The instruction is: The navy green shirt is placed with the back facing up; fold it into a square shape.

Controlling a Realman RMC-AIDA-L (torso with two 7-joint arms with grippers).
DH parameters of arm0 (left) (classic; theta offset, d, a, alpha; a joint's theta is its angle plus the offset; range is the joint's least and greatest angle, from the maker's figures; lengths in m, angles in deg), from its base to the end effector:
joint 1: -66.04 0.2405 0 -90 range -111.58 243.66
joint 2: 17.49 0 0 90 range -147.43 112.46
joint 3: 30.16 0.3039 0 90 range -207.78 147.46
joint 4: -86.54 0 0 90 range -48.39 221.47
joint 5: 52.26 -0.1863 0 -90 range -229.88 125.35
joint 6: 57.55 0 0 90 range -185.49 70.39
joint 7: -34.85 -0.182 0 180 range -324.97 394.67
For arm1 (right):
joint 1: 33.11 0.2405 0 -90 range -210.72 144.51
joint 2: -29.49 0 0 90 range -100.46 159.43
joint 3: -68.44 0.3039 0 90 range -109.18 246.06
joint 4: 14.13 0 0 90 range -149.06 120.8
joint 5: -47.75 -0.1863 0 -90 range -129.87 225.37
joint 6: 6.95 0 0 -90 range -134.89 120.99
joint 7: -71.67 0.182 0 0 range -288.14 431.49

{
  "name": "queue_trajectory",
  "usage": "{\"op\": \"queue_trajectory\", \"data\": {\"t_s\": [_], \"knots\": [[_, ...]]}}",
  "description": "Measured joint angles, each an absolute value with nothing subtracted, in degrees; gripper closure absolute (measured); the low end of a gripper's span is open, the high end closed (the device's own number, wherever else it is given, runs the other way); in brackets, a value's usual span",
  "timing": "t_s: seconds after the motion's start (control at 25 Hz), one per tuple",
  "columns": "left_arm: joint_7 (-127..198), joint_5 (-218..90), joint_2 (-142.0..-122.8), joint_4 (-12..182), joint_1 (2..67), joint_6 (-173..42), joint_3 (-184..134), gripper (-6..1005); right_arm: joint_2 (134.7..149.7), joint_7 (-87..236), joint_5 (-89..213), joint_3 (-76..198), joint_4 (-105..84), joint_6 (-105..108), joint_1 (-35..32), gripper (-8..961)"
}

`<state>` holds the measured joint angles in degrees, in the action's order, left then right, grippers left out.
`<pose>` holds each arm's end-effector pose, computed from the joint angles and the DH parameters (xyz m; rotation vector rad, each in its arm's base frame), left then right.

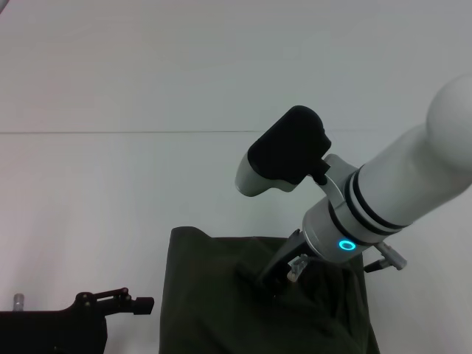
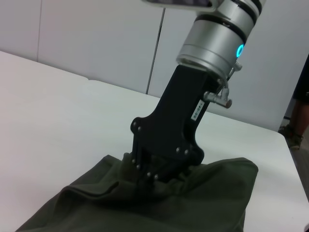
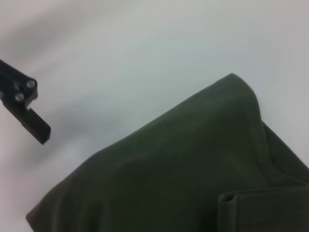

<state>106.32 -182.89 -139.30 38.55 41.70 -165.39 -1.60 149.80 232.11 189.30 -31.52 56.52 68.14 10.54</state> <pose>-0.2949 0.2714 -0.0473 -2.9076 -0.4979 -0.6196 0.1635 0.3671 -0.1365 -2.7100 0.7772 -0.4341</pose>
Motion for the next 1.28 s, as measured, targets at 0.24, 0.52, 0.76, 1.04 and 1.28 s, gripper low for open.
{"op": "queue_trajectory", "data": {"t_s": [0.24, 0.52, 0.76, 1.04, 1.28], "knots": [[106.3, -182.8, -139.30, 38.6, 41.8, -165.4, -1.5, 66, 149.79, 233.8, 191.1, -31.3, 62.6, 69.7, 5.6, 918], [106.2, -182.7, -139.30, 39.1, 41.4, -165.3, -1.5, 66, 149.74, 234.1, 191.3, -30.7, 64.6, 69.7, 3.1, 917], [106.2, -182.6, -139.30, 39.2, 41.5, -165.3, -1.7, 66, 149.72, 234.1, 192.1, -29.5, 65.5, 70.0, 3.0, 917], [106.3, -182.4, -139.30, 39.3, 41.3, -165.0, -1.9, 66, 149.72, 235.1, 192.0, -26.6, 67.5, 70.0, 0.7, 916], [106.5, -182.3, -139.38, 39.6, 41.0, -163.9, -1.9, 66, 149.72, 236.9, 193.3, -23.0, 67.8, 70.1, -0.8, 915]]}}
